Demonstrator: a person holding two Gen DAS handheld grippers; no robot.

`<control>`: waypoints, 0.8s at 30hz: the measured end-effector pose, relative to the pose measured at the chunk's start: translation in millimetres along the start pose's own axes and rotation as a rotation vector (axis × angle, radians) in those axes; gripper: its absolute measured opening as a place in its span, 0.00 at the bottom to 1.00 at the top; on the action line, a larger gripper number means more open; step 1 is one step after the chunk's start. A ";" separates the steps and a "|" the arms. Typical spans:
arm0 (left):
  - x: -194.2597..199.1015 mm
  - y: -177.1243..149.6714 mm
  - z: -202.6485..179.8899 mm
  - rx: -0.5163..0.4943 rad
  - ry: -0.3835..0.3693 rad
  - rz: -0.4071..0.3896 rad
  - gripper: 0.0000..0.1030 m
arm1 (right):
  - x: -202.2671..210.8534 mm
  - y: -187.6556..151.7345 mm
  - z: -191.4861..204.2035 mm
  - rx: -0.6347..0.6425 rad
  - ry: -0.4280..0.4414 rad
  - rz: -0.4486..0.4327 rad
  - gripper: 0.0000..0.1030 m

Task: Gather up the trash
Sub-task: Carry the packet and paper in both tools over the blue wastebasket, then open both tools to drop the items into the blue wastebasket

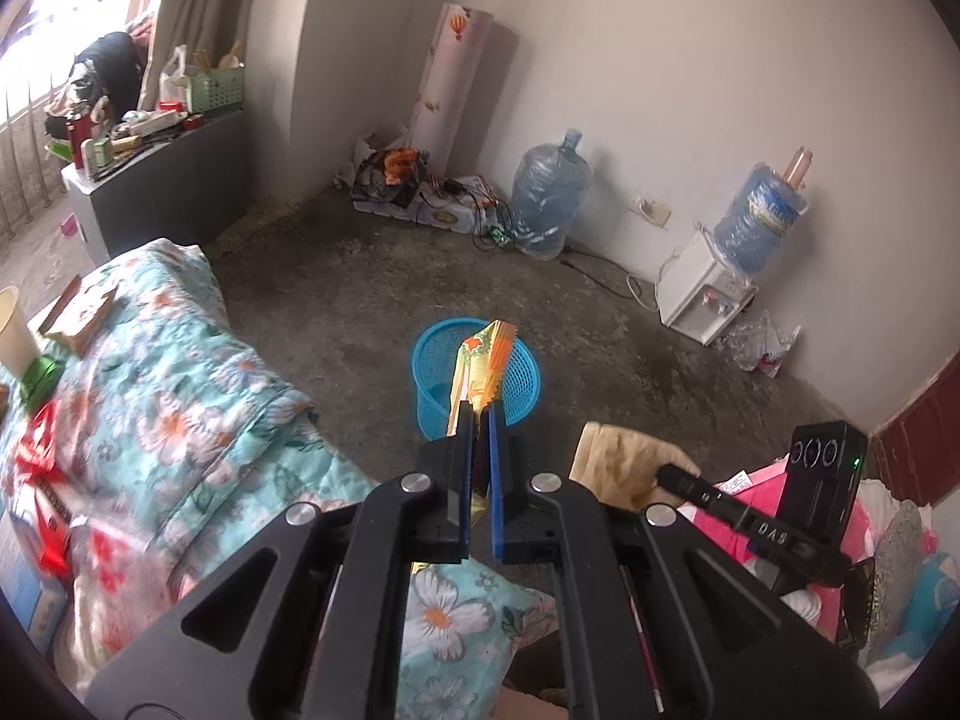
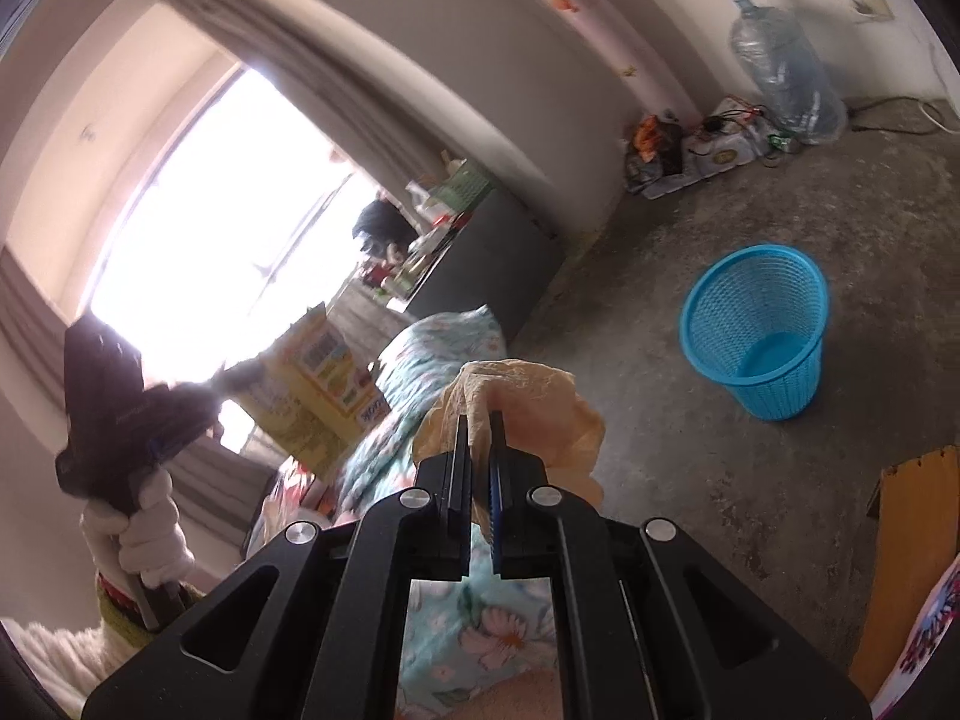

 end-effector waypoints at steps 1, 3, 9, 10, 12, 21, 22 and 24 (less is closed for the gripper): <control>-11.0 6.0 -3.3 -0.008 -0.002 0.022 0.03 | 0.1 7.3 -5.9 -0.018 -0.019 -0.013 0.05; -39.8 20.5 -11.6 -0.025 -0.011 0.072 0.03 | -2.5 24.3 -22.8 -0.068 -0.043 -0.038 0.05; -149.2 56.4 -32.3 -0.069 -0.018 0.242 0.03 | -43.4 73.1 -100.4 -0.219 -0.182 -0.042 0.05; -167.4 60.5 -34.1 -0.080 -0.007 0.260 0.03 | -56.8 80.2 -117.0 -0.247 -0.210 -0.031 0.05; -207.5 68.0 -36.9 -0.101 0.011 0.292 0.03 | -83.3 93.3 -142.9 -0.284 -0.239 0.006 0.05; -352.3 86.5 -37.7 -0.139 0.070 0.305 0.06 | -206.2 146.6 -247.0 -0.325 -0.385 0.149 0.06; -365.8 88.2 -34.6 -0.130 0.077 0.286 0.18 | -215.4 147.8 -257.7 -0.338 -0.399 0.161 0.06; -387.3 89.3 -26.5 -0.111 0.131 0.268 0.45 | -229.0 146.3 -276.1 -0.365 -0.412 0.179 0.10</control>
Point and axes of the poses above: each gripper's, at about its wrist camera, not at the fingertips, and x roughly against the way its jaws point, z to its left, y to its top, the point moved 3 cm from there along -x, roughly the way its jaws point, and after that the axes turned 1 degree about y, right-handed, at the moved point
